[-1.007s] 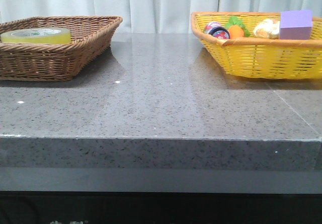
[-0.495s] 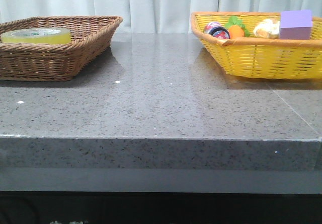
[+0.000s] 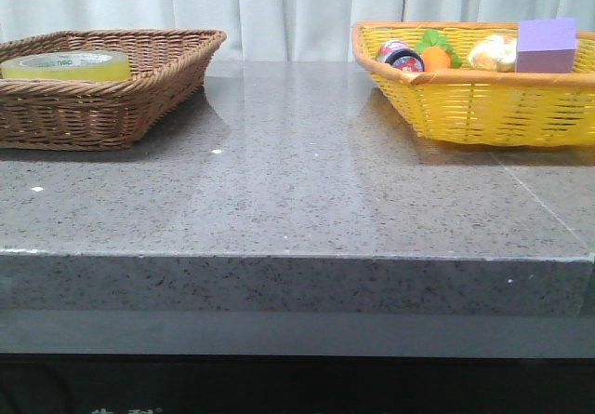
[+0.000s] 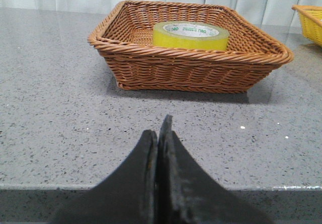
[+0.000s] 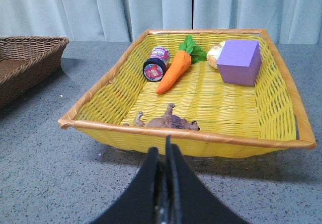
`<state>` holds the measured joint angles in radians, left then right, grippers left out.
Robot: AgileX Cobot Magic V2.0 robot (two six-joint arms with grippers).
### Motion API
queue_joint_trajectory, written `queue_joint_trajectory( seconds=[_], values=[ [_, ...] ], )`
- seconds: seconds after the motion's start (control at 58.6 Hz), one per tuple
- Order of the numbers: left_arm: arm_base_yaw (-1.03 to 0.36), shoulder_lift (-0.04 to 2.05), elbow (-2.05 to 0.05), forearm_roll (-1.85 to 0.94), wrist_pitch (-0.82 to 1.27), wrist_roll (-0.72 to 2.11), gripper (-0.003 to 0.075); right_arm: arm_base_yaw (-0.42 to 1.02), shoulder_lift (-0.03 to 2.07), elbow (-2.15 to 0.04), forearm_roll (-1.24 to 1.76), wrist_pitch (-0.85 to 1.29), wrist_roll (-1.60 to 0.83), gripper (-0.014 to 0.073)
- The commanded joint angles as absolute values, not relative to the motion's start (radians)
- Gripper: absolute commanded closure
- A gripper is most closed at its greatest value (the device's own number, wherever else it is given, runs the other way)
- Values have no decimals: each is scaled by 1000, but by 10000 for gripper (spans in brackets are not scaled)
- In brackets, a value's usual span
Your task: Transfer tape with both arms
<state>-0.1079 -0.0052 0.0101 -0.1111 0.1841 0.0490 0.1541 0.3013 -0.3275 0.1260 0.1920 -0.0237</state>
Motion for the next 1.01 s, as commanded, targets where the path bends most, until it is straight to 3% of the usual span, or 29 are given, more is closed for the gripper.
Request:
queue_joint_trajectory(
  seconds=[0.0,0.461,0.7,0.99],
  values=[
    [-107,-22,48,-114,97,43,740,149,308,-352,114,113,-28,662],
    [-107,-22,48,-114,97,43,740,137,291,-308,96,72,-28,662],
    [-107,-22,48,-114,97,43,740,26,117,-124,97,22,-27,662],
    [-107,-22,48,-114,97,43,740,10,-36,1,108,72,-27,662]
  ],
)
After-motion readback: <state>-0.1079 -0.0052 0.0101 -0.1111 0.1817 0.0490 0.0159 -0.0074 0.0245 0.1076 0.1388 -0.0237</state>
